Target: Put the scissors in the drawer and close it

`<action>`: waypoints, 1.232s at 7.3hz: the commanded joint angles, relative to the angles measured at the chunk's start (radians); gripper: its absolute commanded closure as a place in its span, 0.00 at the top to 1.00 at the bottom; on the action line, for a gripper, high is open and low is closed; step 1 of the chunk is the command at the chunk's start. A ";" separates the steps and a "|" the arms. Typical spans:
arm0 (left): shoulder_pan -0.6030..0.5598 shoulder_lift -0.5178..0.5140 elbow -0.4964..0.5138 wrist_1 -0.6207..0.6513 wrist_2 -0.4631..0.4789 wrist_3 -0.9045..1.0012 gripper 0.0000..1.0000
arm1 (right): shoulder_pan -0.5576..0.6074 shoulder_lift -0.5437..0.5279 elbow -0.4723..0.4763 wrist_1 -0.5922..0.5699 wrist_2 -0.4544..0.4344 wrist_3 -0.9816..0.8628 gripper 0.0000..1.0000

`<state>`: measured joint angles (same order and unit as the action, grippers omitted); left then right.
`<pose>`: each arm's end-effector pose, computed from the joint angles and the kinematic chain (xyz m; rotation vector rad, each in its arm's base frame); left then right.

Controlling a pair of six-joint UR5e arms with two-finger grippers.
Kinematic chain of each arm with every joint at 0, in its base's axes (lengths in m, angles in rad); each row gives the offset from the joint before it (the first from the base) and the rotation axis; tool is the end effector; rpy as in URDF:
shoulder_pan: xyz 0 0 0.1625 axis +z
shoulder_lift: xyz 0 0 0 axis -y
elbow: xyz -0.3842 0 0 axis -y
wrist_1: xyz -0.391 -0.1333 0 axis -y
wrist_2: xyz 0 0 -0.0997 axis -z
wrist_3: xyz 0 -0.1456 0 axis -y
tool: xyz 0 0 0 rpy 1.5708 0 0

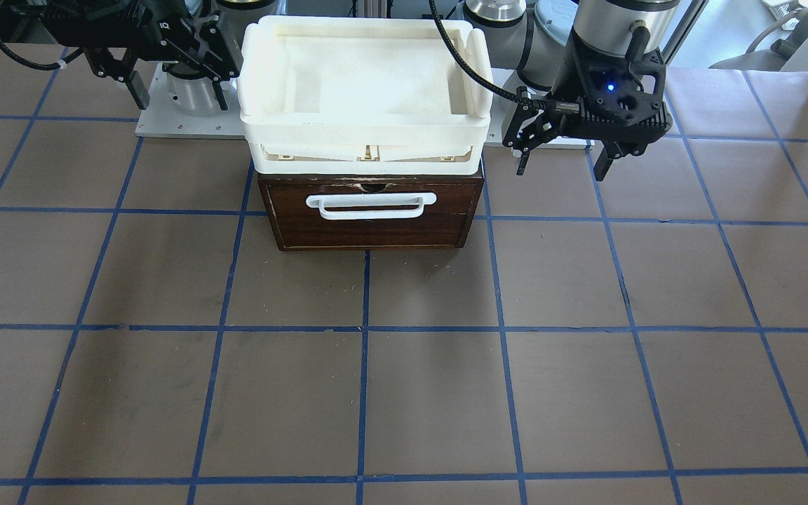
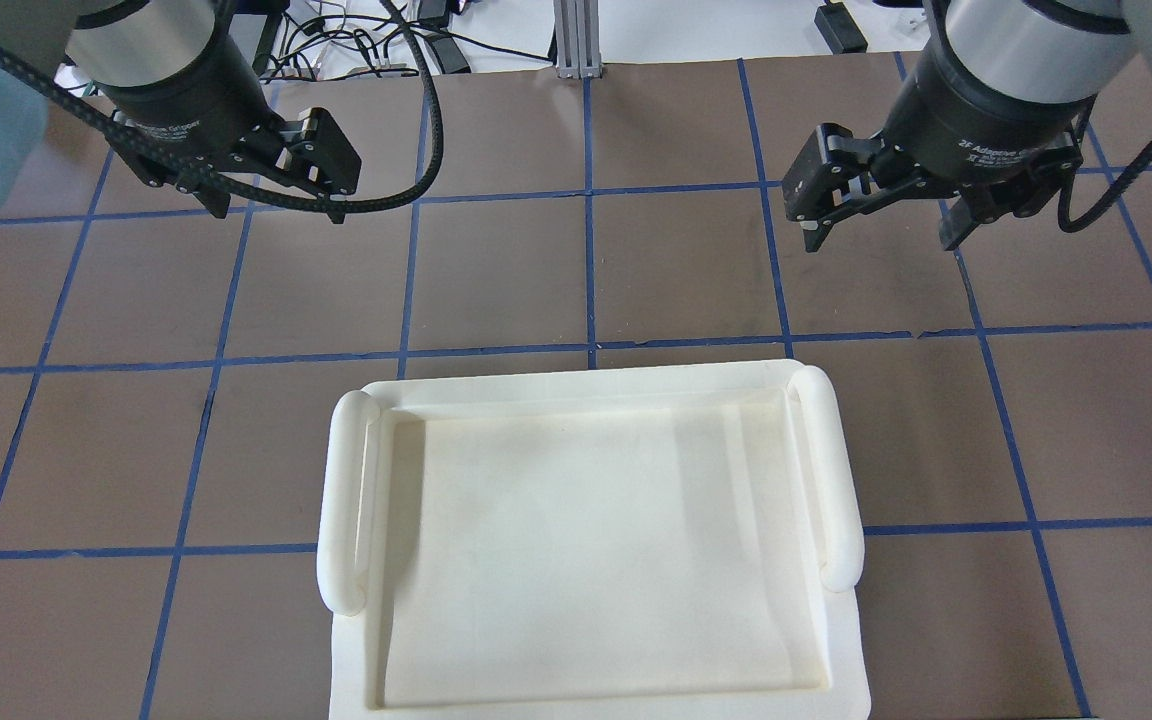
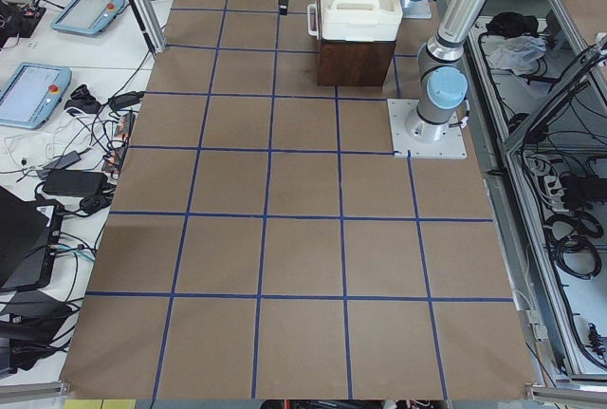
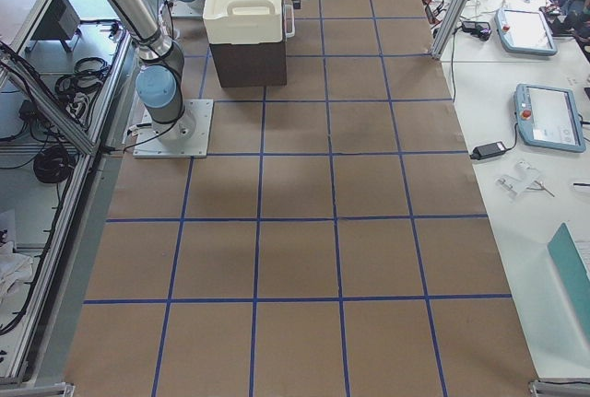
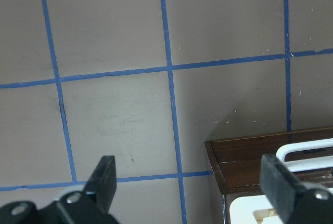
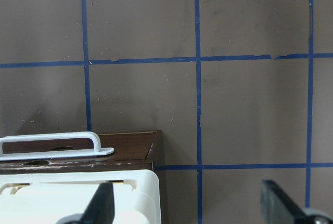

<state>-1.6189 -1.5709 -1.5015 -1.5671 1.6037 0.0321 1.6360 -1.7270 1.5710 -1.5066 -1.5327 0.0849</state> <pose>-0.1524 -0.4934 0.4359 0.1227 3.1048 -0.1137 0.1672 -0.4291 0.4670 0.0278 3.0936 -0.1373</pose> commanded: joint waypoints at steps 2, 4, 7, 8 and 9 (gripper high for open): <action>0.013 -0.018 0.007 -0.001 0.001 0.006 1.00 | -0.001 0.001 -0.002 -0.001 0.000 -0.007 1.00; 0.013 -0.018 0.004 -0.001 -0.001 -0.004 1.00 | 0.001 0.001 -0.002 -0.001 0.016 -0.007 1.00; 0.022 -0.015 -0.006 -0.001 -0.001 -0.003 1.00 | 0.001 0.007 0.001 0.008 0.003 -0.005 1.00; 0.022 -0.026 -0.006 -0.001 -0.001 -0.007 1.00 | 0.001 0.009 0.001 0.006 0.005 -0.007 1.00; 0.022 -0.027 -0.006 0.001 -0.002 -0.008 1.00 | 0.001 0.004 0.000 0.003 0.017 -0.007 1.00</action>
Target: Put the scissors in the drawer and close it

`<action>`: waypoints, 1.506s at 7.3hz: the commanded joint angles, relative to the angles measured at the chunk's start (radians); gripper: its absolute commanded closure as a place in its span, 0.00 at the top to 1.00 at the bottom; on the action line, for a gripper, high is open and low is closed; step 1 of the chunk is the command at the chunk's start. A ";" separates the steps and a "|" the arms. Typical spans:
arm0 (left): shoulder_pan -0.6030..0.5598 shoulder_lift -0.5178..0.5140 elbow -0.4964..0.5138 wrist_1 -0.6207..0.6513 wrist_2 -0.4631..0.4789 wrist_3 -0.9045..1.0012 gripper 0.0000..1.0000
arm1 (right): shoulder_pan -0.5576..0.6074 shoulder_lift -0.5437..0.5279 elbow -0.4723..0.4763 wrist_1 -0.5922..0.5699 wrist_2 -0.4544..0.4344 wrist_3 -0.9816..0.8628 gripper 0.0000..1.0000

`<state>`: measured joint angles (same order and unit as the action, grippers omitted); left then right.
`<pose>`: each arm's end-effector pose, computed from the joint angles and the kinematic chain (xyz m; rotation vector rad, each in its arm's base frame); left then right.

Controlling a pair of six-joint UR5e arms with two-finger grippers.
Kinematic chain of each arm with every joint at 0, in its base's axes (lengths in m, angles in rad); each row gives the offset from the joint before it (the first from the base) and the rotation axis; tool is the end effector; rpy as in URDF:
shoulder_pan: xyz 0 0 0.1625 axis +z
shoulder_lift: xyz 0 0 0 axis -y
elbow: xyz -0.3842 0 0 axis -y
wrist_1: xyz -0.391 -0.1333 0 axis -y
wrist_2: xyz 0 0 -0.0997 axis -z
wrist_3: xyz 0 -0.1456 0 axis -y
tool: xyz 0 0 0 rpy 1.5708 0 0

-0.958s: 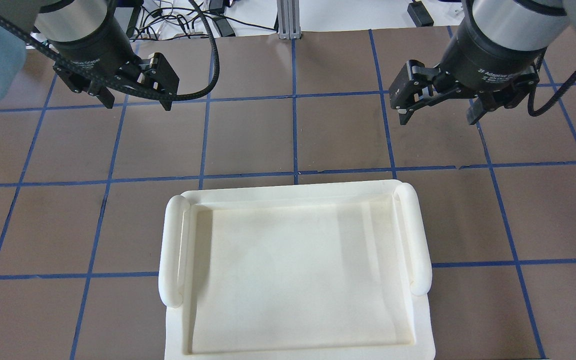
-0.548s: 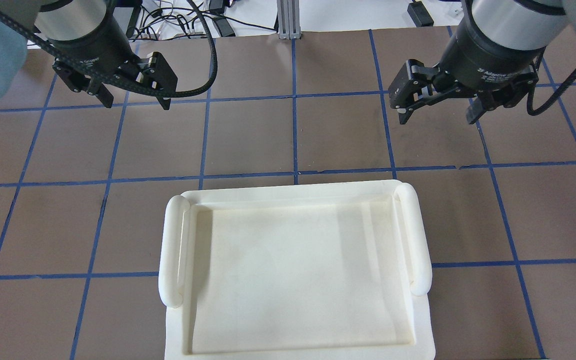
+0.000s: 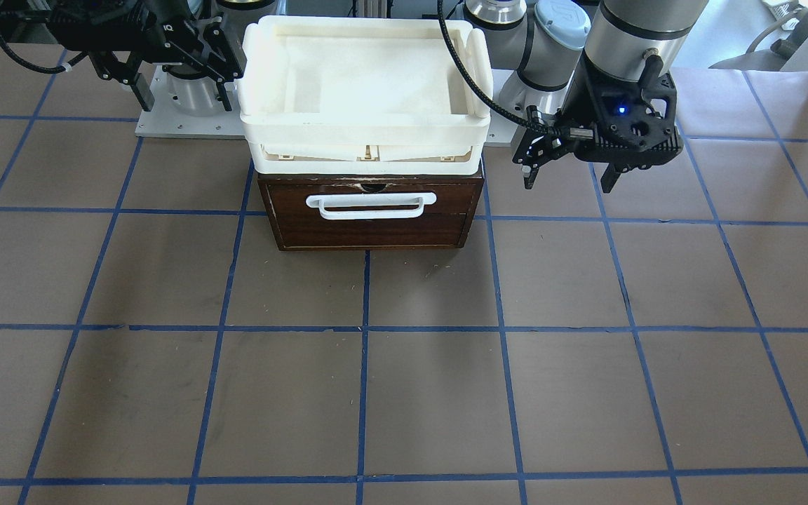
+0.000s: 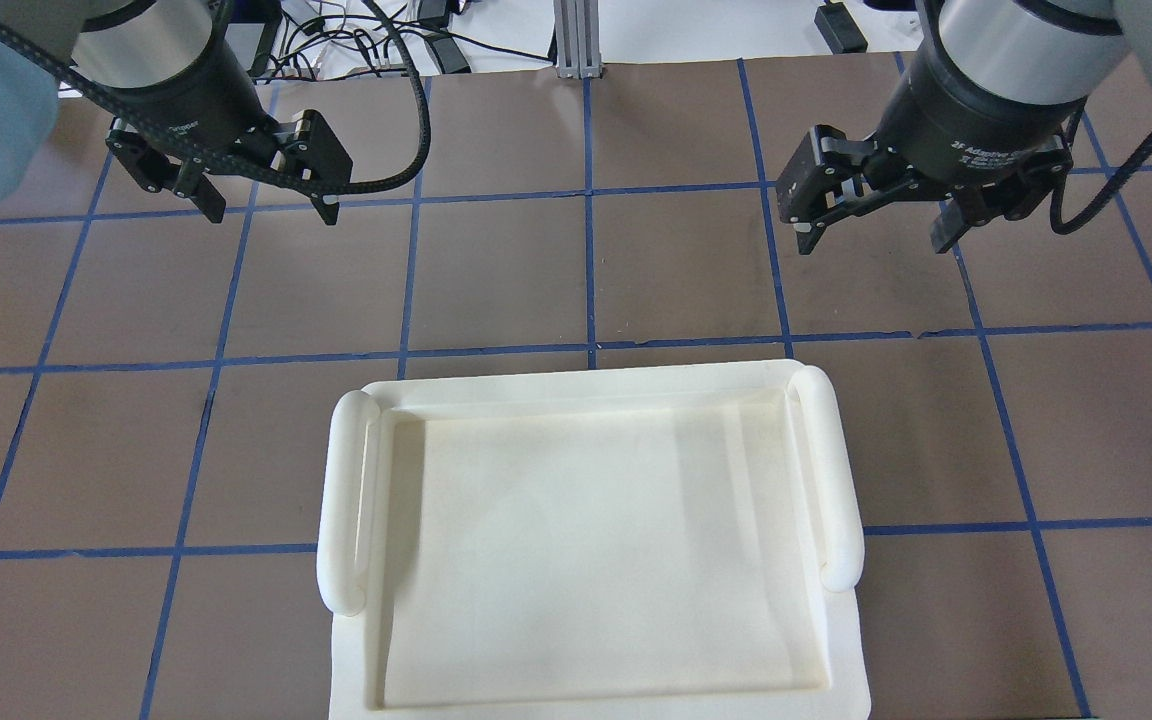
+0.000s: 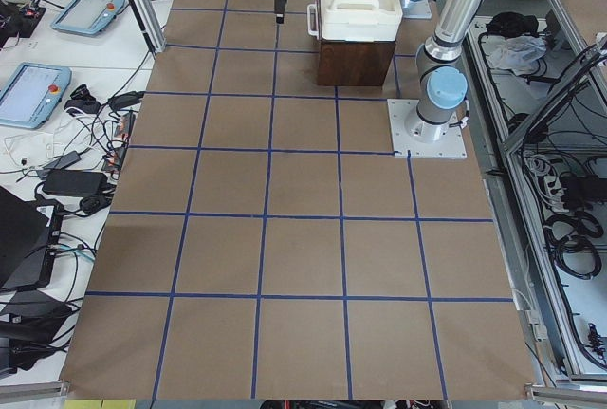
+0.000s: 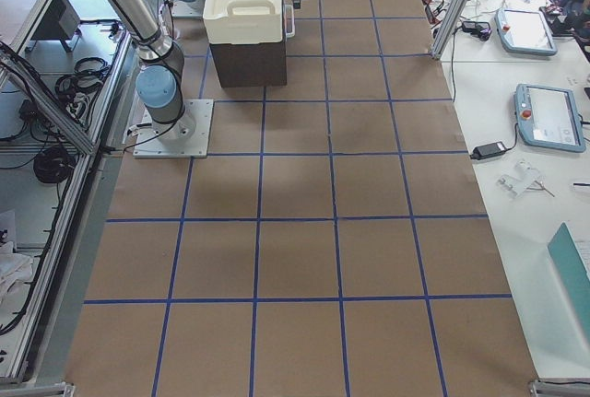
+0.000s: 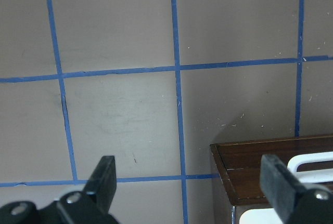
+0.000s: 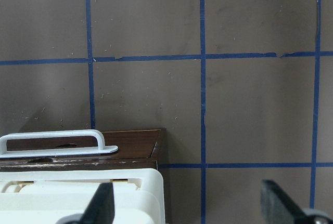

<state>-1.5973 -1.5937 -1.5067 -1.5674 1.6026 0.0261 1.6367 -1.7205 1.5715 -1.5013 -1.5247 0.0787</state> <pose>-0.1420 -0.5020 0.4218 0.0807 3.1080 -0.0693 0.1687 -0.4301 0.4634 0.0169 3.0876 -0.1173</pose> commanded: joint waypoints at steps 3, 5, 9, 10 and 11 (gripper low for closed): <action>0.000 -0.005 0.000 0.001 -0.001 -0.002 1.00 | 0.000 0.006 -0.001 -0.007 0.011 0.000 1.00; 0.000 -0.005 0.000 0.001 -0.001 -0.002 1.00 | 0.000 0.002 -0.001 -0.007 0.011 0.000 1.00; 0.002 0.001 0.002 0.001 -0.020 -0.005 1.00 | 0.000 0.006 0.001 -0.010 0.009 0.004 1.00; 0.002 0.000 0.002 0.001 -0.020 -0.005 1.00 | -0.001 0.004 -0.001 -0.010 -0.005 -0.002 1.00; 0.002 0.000 0.002 0.001 -0.020 -0.005 1.00 | -0.002 0.002 -0.001 -0.008 -0.011 -0.004 1.00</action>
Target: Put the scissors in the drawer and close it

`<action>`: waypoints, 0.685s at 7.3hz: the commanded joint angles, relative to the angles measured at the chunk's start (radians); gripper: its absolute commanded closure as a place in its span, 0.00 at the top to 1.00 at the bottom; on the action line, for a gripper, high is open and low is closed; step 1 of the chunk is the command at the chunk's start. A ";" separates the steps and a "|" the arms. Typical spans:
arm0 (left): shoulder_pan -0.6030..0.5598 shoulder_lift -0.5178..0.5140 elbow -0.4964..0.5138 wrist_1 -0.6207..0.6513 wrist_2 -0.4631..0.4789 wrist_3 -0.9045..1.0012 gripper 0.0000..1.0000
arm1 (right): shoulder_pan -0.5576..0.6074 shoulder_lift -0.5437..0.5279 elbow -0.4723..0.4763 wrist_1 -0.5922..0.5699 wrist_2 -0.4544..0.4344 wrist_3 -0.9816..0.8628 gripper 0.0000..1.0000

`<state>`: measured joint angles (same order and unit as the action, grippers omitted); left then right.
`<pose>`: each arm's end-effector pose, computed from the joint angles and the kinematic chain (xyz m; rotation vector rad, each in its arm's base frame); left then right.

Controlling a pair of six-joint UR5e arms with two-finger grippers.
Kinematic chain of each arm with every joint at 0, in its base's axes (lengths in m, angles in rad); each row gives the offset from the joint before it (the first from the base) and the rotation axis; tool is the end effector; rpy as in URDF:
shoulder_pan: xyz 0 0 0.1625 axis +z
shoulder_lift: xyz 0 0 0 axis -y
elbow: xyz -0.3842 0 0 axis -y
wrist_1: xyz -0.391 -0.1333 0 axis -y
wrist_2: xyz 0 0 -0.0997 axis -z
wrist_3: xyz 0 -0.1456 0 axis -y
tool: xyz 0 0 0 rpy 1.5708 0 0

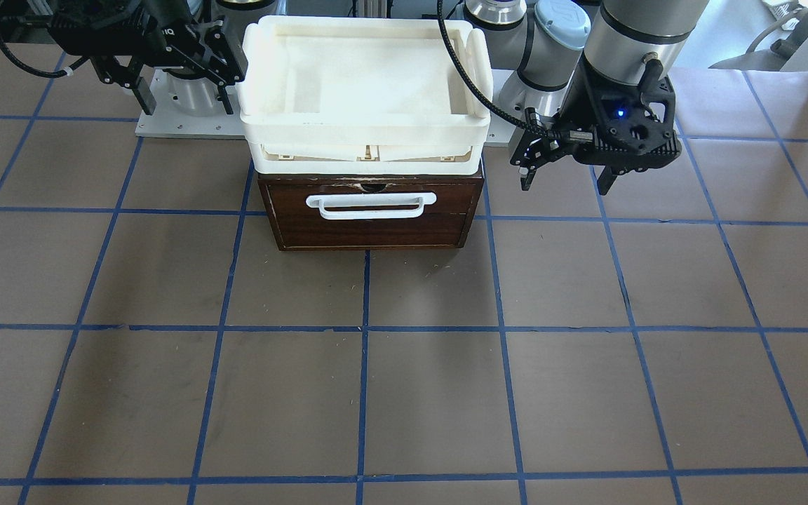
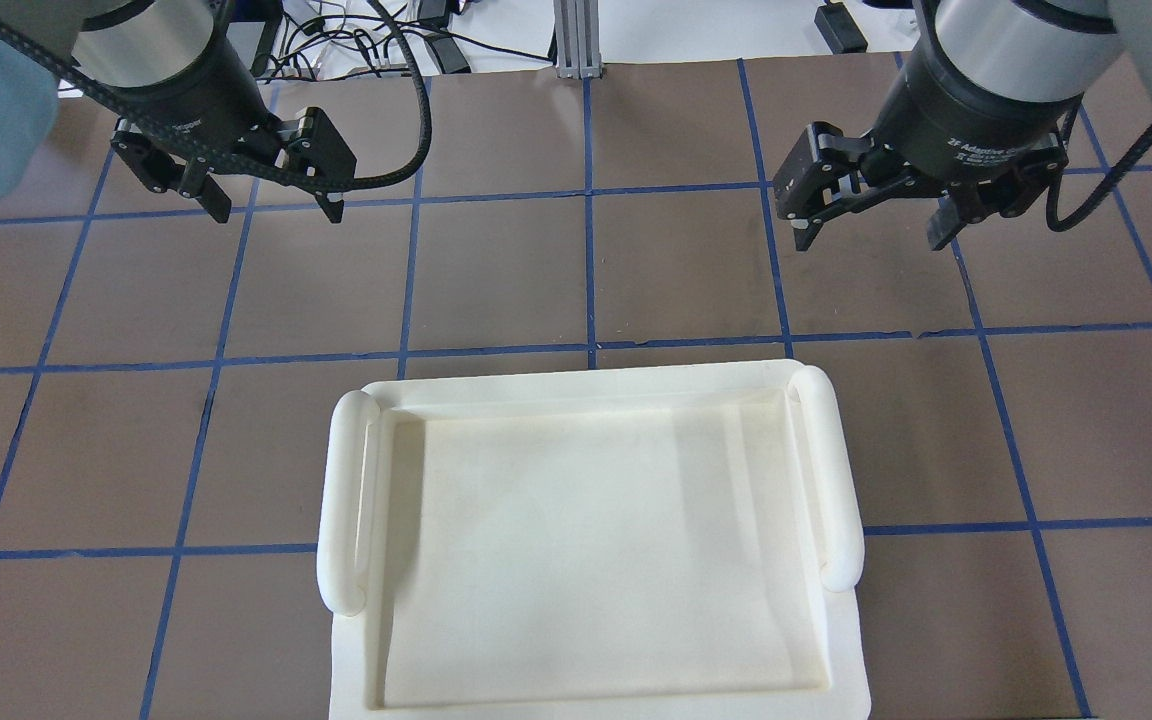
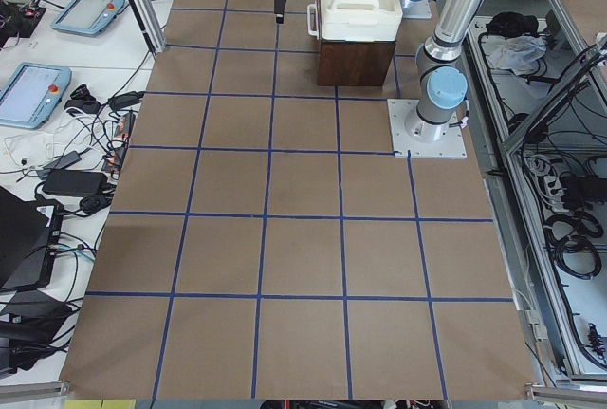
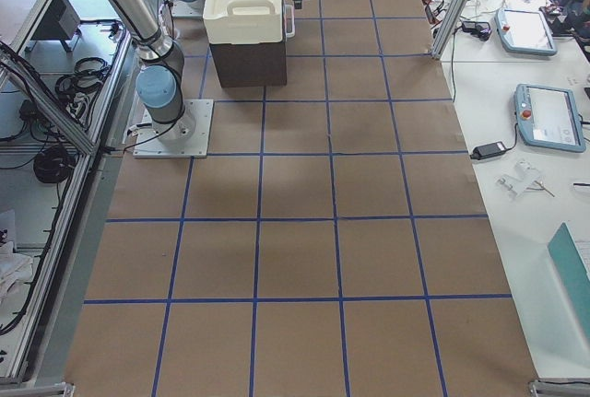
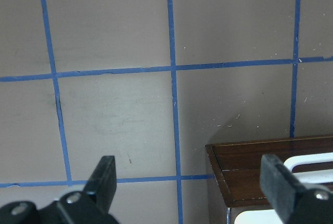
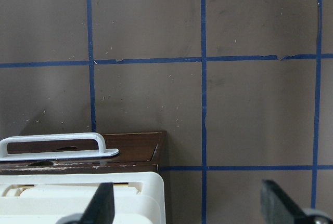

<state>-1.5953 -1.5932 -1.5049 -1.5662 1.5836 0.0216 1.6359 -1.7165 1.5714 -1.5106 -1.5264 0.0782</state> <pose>-0.1438 -0.5024 0.4230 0.0716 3.1271 -0.0753 0.1683 -0.4328 0.4627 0.0173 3.0887 -0.1260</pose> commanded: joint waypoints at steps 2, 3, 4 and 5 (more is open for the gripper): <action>-0.002 -0.005 -0.001 0.000 -0.001 -0.002 1.00 | -0.001 -0.014 -0.001 -0.002 -0.009 0.011 1.00; -0.008 -0.004 -0.001 -0.001 -0.001 0.000 1.00 | -0.004 -0.014 -0.005 -0.020 -0.020 0.011 1.00; -0.008 -0.005 -0.001 -0.002 -0.001 0.000 1.00 | -0.004 -0.009 0.001 -0.008 -0.017 0.012 1.00; -0.008 -0.004 -0.001 -0.002 -0.001 -0.002 1.00 | -0.002 0.000 0.002 -0.025 -0.011 0.015 1.00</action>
